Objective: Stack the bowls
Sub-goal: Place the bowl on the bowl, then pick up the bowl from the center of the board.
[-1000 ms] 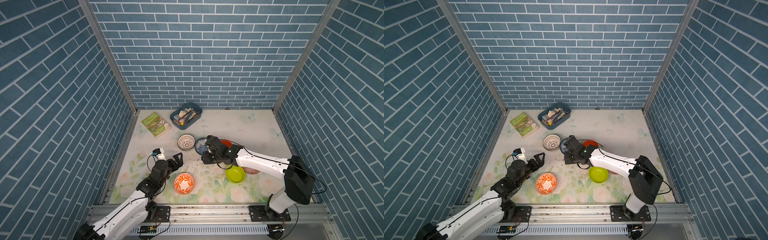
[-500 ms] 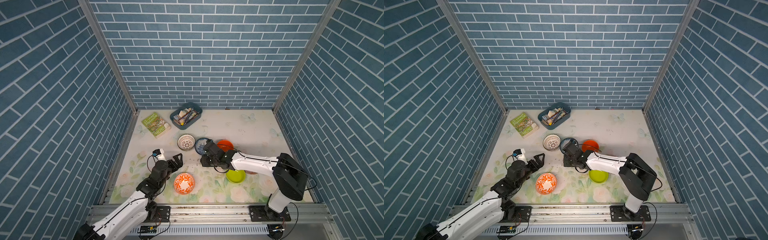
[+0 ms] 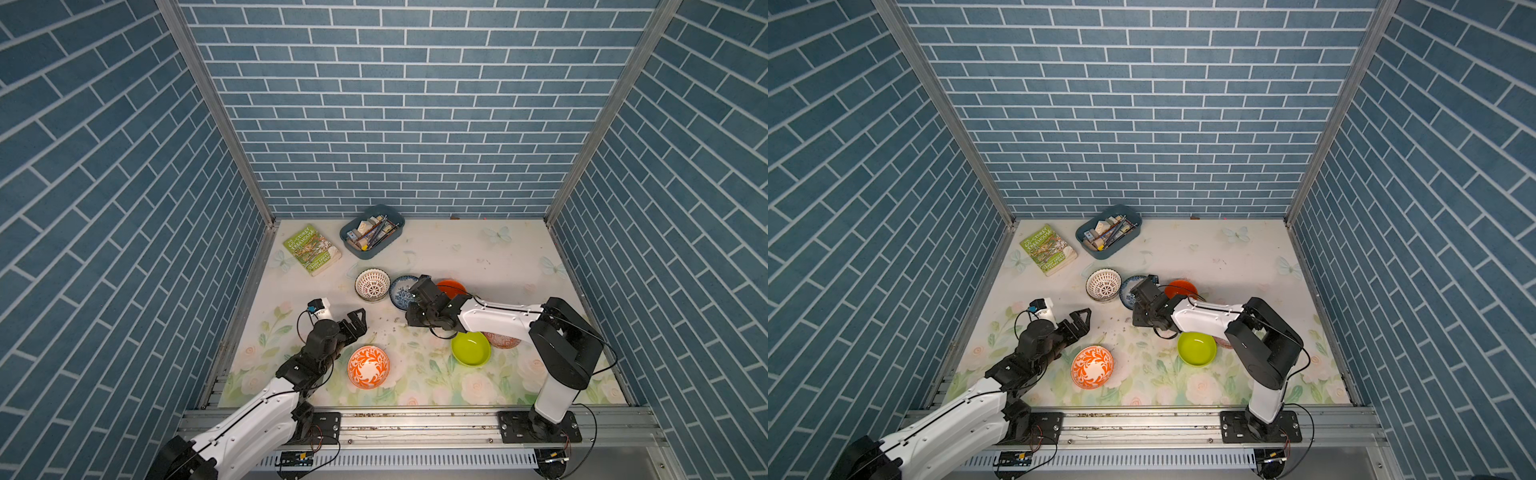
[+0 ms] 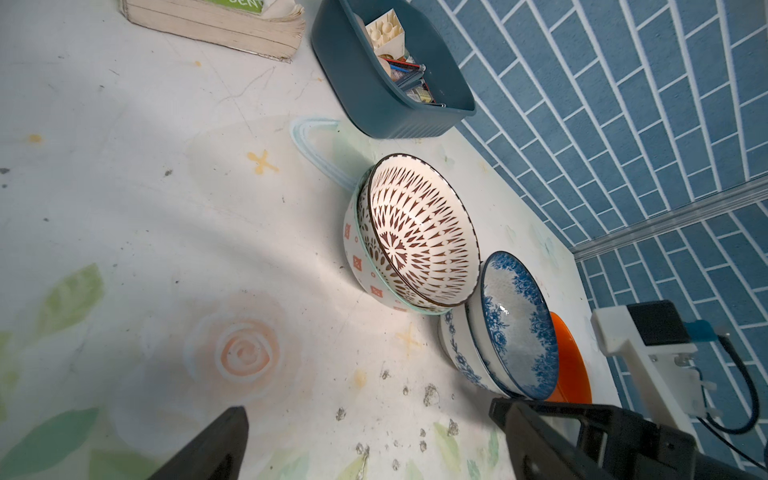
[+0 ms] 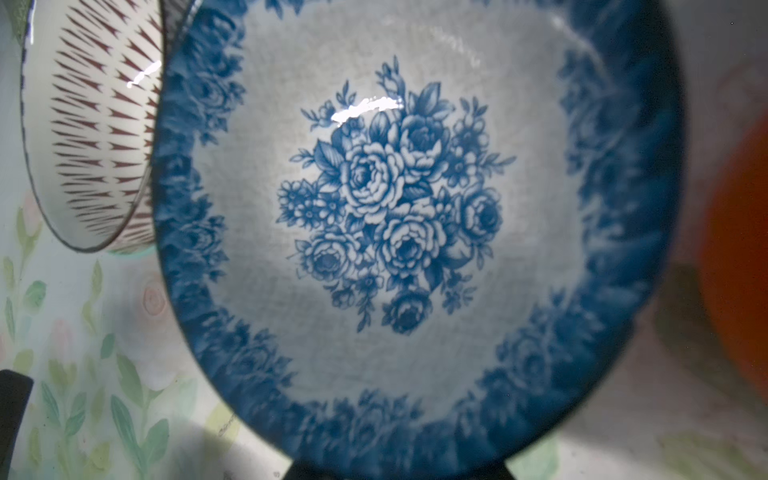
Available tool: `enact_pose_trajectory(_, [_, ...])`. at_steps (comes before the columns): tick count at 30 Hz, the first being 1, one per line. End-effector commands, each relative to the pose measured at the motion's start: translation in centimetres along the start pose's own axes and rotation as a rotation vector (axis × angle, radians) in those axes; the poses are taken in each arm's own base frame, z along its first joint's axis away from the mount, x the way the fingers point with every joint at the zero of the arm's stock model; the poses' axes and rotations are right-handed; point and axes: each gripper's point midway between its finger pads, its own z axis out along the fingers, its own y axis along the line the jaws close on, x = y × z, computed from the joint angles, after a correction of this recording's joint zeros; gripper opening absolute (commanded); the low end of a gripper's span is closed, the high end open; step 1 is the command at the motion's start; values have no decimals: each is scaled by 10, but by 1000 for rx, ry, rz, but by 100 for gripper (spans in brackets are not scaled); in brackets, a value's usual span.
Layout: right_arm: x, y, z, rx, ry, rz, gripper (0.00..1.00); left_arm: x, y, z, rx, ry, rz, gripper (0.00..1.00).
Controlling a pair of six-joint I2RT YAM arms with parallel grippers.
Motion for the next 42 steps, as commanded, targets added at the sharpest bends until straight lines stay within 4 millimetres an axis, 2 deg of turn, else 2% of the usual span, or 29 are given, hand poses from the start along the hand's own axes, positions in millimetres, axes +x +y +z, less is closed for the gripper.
enact_pose_trajectory(1, [-13,2,5,-1,-24,-17,38,-4,-2,0,5,-18,12,100])
enact_pose_trajectory(8, [-22,0,8,13,-30,-24,36,-3,-2,2,2,-13,16,100])
enact_pose_trajectory(15, [-22,-1,4,21,-20,-40,36,-3,-1,4,-5,-10,19,100])
enact_pose_trajectory(18, [-22,0,-9,20,-23,-47,38,-2,-2,5,-5,-6,22,100])
enact_pose_trajectory(23, [-18,-4,-45,8,-47,-33,45,-2,-3,4,4,-5,20,100])
enact_pose_trajectory(24, [-16,-6,-58,0,-48,-28,46,-2,-4,4,7,-5,20,100])
enact_pose_trajectory(29, [-1,-23,-103,18,-37,-5,50,-1,-6,3,21,5,21,100])
enact_pose_trajectory(33, [17,-52,-138,76,-34,22,54,1,-8,3,37,14,15,100])
enact_pose_trajectory(38, [56,-103,-158,195,40,66,55,4,-8,2,57,17,3,100])
enact_pose_trajectory(42, [74,-121,-172,188,26,127,56,6,-7,3,56,21,4,100])
